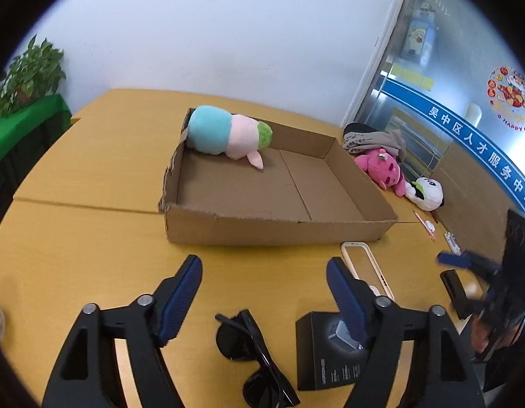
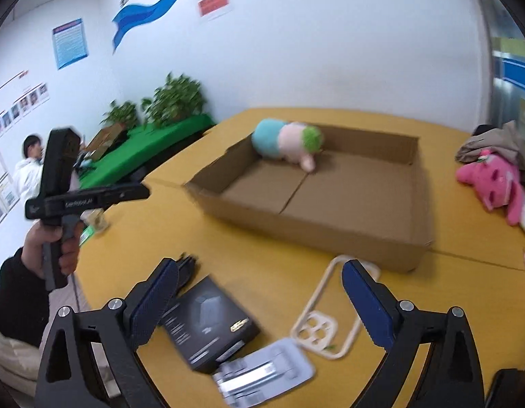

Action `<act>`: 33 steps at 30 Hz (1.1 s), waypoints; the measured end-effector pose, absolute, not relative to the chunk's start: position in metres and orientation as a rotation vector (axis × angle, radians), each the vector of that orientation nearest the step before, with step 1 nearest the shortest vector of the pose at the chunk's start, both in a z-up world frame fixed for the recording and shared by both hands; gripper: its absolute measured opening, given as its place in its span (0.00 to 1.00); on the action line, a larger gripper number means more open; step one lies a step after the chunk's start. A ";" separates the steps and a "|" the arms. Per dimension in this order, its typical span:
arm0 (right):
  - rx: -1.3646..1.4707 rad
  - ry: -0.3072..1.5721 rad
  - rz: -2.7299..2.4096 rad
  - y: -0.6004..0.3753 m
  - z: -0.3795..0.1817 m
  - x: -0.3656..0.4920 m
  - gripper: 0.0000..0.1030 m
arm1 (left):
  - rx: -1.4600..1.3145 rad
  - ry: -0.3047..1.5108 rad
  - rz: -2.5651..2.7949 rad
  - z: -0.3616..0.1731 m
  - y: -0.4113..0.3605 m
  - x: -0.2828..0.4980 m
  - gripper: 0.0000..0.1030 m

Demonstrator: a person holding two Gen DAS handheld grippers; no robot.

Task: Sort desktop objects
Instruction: 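Withdraw the left tool toward the black charger box and sunglasses, then close both grippers on the black UGREEN charger box from opposite sides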

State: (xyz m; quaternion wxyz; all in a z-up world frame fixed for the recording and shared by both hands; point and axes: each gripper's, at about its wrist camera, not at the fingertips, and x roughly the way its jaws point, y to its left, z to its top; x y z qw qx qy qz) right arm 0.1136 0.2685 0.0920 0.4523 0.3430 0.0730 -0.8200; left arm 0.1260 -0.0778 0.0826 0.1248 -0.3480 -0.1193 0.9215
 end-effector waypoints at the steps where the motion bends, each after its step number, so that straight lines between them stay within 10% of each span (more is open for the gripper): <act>1: 0.865 0.203 -1.981 0.260 0.084 0.119 0.97 | -1.030 -0.355 2.659 0.078 -0.076 0.130 0.74; 33: 1.101 0.303 -1.875 0.209 -0.042 0.124 0.84 | -1.419 -0.331 2.222 -0.035 0.021 0.096 0.63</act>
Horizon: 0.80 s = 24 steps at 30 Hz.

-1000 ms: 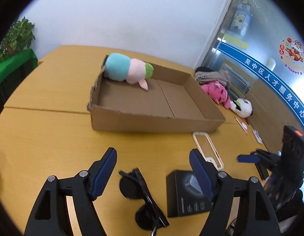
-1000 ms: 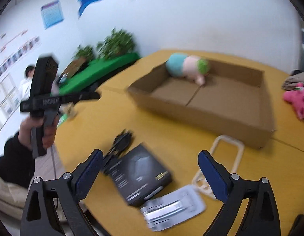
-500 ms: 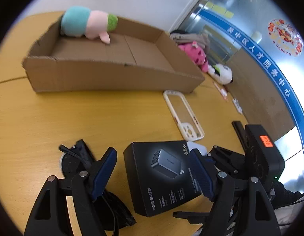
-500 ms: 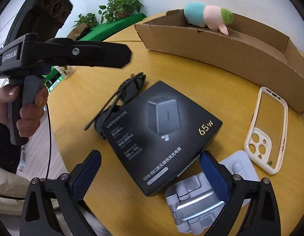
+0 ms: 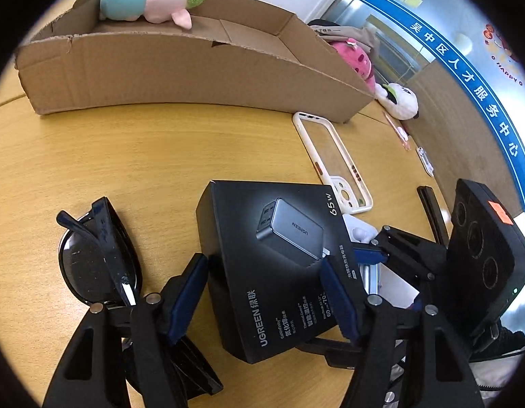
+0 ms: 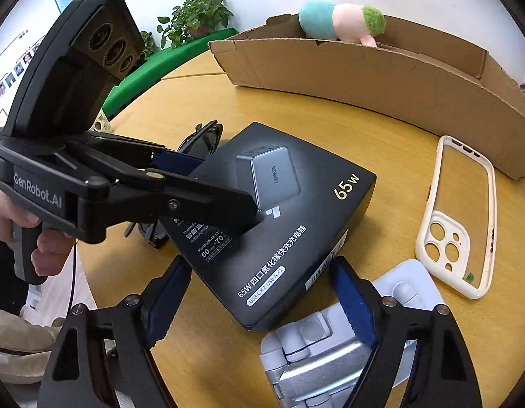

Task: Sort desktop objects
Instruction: 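Close both grippers on the black UGREEN charger box from opposite sides, then lift the charger box with both grippers and carry it over the cardboard box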

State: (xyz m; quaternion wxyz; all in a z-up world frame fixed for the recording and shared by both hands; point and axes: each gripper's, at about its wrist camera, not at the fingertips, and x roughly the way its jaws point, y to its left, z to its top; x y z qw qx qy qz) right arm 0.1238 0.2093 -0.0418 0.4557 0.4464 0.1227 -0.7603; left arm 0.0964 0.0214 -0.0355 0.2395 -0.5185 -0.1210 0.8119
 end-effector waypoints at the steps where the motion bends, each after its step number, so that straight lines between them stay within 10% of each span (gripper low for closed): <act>1: 1.091 0.307 -1.883 0.210 -0.040 0.127 0.83 | -1.413 -0.330 2.236 -0.034 0.022 0.097 0.63; 24: 0.858 0.302 -2.014 0.209 0.027 0.126 0.80 | -1.154 -0.268 2.398 0.039 0.022 0.098 0.62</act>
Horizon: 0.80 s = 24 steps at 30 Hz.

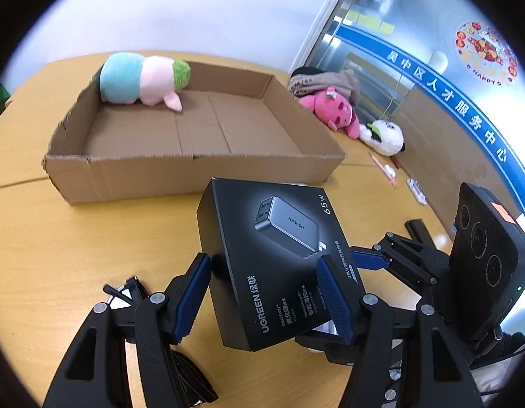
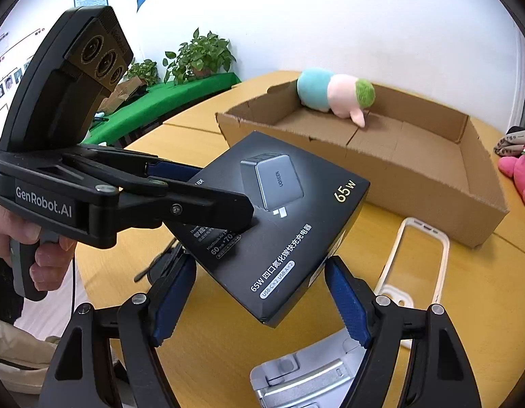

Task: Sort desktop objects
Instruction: 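Lift the charger box with both grippers and carry it over the cardboard box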

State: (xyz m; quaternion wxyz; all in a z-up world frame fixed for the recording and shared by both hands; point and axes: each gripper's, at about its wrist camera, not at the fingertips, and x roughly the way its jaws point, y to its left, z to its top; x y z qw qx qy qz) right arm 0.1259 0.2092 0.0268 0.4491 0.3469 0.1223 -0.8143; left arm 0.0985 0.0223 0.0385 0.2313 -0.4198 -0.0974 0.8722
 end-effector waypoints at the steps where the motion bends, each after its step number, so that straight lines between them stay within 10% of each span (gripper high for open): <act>1: 0.850 0.301 -2.018 0.208 0.029 0.125 0.80 | -1.143 -0.268 2.402 0.041 0.022 0.099 0.62; 24: 0.837 0.331 -2.048 0.203 0.041 0.106 0.80 | -1.075 -0.256 2.435 0.050 0.025 0.084 0.60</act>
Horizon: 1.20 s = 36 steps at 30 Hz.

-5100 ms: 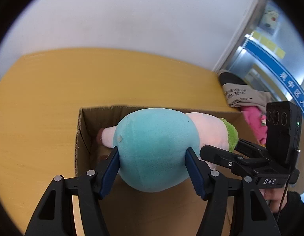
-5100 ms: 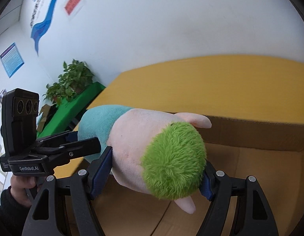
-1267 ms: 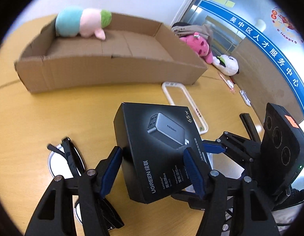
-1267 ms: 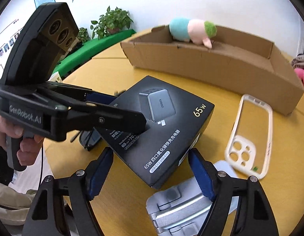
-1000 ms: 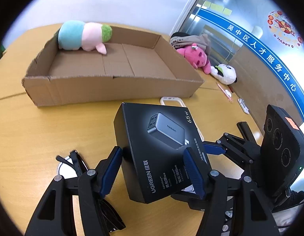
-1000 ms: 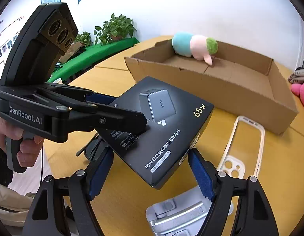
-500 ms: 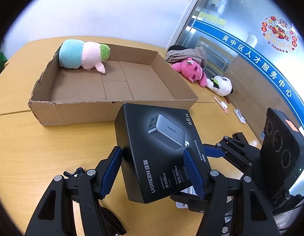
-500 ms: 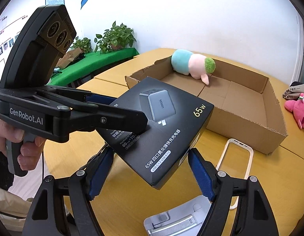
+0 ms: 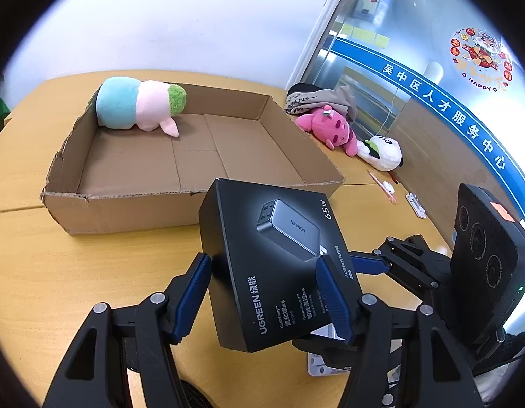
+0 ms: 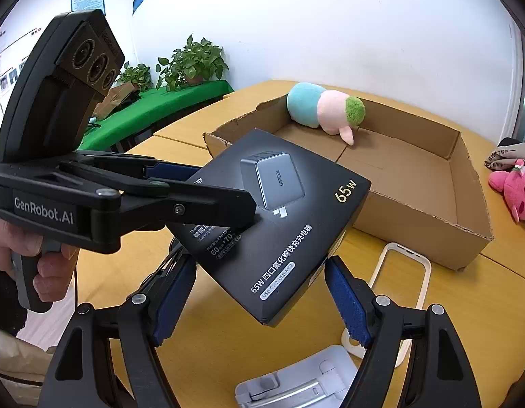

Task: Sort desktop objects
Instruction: 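Lift the charger box with both grippers and carry it over the cardboard box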

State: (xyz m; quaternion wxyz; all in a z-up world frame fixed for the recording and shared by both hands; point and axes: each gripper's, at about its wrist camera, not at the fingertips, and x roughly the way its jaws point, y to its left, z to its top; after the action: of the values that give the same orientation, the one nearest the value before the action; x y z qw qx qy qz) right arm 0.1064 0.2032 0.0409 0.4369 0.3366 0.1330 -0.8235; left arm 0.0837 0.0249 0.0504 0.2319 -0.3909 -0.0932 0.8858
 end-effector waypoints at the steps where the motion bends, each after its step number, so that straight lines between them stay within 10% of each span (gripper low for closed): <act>1: 0.837 0.333 -2.047 0.203 0.040 0.106 0.80 | -1.074 -0.260 2.436 0.051 0.025 0.083 0.60; 36: 0.847 0.313 -2.022 0.198 0.036 0.091 0.80 | -1.067 -0.254 2.462 0.048 0.018 0.067 0.60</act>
State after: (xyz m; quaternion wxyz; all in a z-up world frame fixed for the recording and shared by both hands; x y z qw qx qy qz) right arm 0.0910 0.1980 0.0361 0.4472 0.3421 0.1264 -0.8167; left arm 0.0670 0.0181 0.0482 0.2215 -0.3861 -0.0918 0.8907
